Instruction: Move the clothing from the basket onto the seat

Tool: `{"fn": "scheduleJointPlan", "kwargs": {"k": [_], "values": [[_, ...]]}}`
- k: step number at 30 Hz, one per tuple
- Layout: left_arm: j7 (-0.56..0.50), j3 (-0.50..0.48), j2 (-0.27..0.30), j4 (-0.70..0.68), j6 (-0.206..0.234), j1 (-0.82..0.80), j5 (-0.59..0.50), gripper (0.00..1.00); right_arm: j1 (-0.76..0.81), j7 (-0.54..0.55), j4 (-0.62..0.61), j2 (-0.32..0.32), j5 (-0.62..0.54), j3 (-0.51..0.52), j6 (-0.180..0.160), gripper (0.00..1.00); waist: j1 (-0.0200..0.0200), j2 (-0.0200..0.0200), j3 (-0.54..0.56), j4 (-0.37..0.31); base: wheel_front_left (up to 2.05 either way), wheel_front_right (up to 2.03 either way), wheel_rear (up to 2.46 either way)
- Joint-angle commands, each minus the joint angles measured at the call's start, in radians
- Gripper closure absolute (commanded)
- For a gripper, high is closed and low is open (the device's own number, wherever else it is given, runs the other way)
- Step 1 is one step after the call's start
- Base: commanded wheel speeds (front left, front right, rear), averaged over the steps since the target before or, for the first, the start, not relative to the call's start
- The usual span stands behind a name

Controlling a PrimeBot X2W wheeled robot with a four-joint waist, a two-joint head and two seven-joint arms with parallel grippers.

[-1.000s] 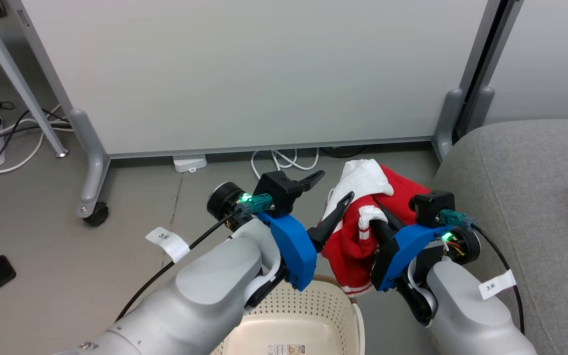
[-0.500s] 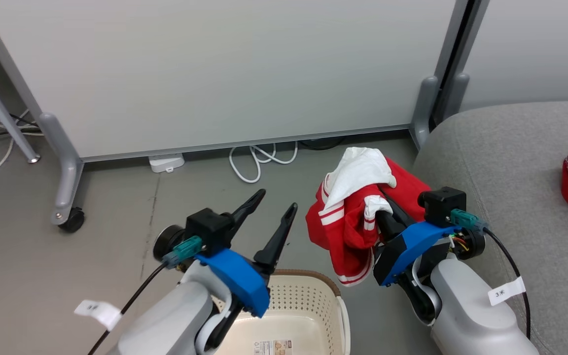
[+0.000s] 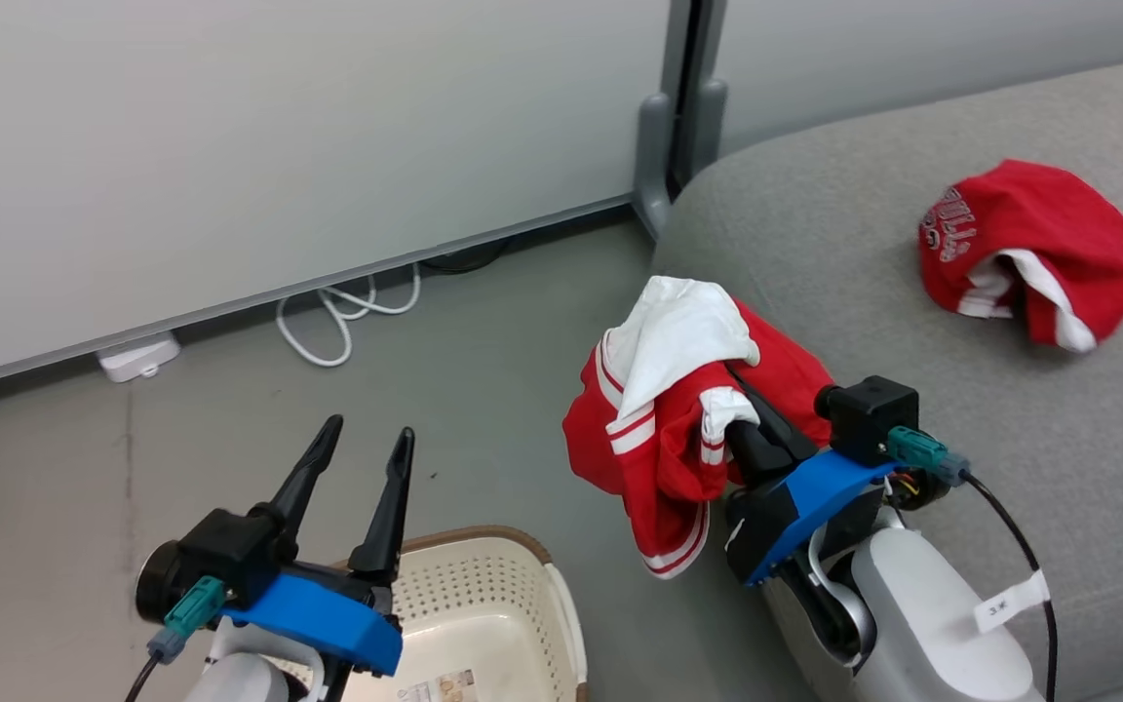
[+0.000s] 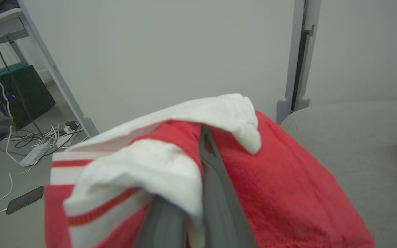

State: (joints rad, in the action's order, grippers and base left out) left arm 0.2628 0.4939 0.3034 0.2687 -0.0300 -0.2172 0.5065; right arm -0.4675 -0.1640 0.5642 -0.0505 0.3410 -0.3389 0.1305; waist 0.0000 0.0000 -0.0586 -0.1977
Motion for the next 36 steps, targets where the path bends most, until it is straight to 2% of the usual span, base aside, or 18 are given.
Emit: {"fn": "scheduleJointPlan", "kwargs": {"k": [1,7,13,18,25,29,33,36], "values": [[0.003,-0.034,-0.008,-0.014,-0.002,0.023,-0.014,0.0,0.024,0.01,-0.028,-0.001,-0.012,0.006,0.0,1.0,0.0,0.0,-0.03,-0.081,0.0,0.0,0.0],[0.003,-0.118,-0.037,-0.028,-0.037,0.076,-0.079,0.0,0.097,0.045,-0.134,0.0,-0.012,0.034,0.001,1.0,0.0,0.0,-0.057,-0.173,0.0,0.0,0.0],[0.003,-0.142,-0.061,-0.015,-0.069,0.08,-0.13,0.0,0.156,0.059,-0.204,0.0,0.005,0.058,0.0,1.0,0.0,0.0,-0.064,-0.232,0.0,0.0,0.0],[0.003,-0.149,-0.078,-0.004,-0.086,0.083,-0.15,0.0,0.192,0.069,-0.237,0.0,0.01,0.066,0.0,1.0,0.0,0.0,-0.06,-0.26,0.0,0.0,0.0],[0.003,-0.154,-0.087,0.008,-0.097,0.074,-0.168,0.0,0.202,0.077,-0.264,0.0,0.015,0.084,0.0,1.0,0.0,0.0,-0.068,-0.262,0.0,0.0,0.0],[0.003,-0.157,-0.079,0.001,-0.101,0.064,-0.174,0.0,0.152,0.073,-0.275,0.0,0.053,0.112,0.0,1.0,0.0,0.0,-0.096,-0.257,0.0,0.0,0.0],[0.003,-0.159,-0.057,-0.033,-0.102,0.026,-0.187,0.0,0.015,0.07,-0.251,0.001,0.113,0.211,0.0,1.0,0.0,0.0,-0.194,-0.238,0.0,0.0,0.0],[0.003,-0.148,-0.033,-0.053,-0.1,-0.006,-0.194,0.0,-0.104,0.067,-0.22,0.0,0.102,0.295,0.0,1.0,0.0,0.0,-0.271,-0.219,0.0,0.0,0.0]]}}
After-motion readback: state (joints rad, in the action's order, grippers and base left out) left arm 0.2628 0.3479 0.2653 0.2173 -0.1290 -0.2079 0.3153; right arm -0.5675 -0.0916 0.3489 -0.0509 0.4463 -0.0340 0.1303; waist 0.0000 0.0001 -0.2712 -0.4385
